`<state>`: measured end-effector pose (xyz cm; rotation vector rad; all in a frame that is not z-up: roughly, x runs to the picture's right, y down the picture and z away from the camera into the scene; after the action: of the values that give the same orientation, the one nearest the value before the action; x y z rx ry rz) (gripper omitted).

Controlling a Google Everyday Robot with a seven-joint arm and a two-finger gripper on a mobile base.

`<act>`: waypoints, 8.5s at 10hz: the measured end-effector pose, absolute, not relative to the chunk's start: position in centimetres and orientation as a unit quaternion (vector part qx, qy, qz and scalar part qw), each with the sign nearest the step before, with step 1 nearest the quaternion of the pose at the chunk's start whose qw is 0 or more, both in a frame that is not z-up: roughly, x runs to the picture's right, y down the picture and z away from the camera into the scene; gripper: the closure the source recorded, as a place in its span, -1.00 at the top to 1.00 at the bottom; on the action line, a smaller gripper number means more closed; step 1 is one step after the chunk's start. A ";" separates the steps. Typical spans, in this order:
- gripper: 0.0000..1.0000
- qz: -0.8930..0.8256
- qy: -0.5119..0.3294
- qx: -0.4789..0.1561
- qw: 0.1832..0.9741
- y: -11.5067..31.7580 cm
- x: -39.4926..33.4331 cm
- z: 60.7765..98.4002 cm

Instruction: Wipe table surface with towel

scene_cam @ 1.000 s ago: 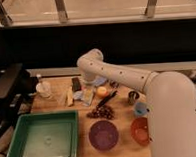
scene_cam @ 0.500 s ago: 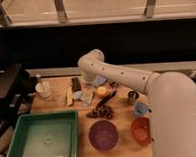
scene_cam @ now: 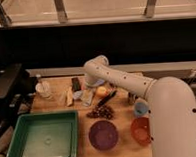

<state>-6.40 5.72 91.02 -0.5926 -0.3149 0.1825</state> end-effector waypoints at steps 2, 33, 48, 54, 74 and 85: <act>0.60 0.089 -0.158 -0.303 0.935 7.0 -6.7 92.7; -1.00 0.041 -0.120 -0.380 0.916 10.8 -5.4 91.4; -1.00 0.024 -0.091 -0.408 0.908 10.2 -4.4 93.5; -1.00 -0.009 -0.148 -0.408 0.901 12.1 -10.5 90.9; -1.00 -0.023 -0.112 -0.435 0.893 12.1 -10.4 90.4; -1.00 -0.023 -0.098 -0.408 0.908 7.5 -3.5 93.9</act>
<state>-3.51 7.49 93.88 -0.8415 -0.2013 -0.0483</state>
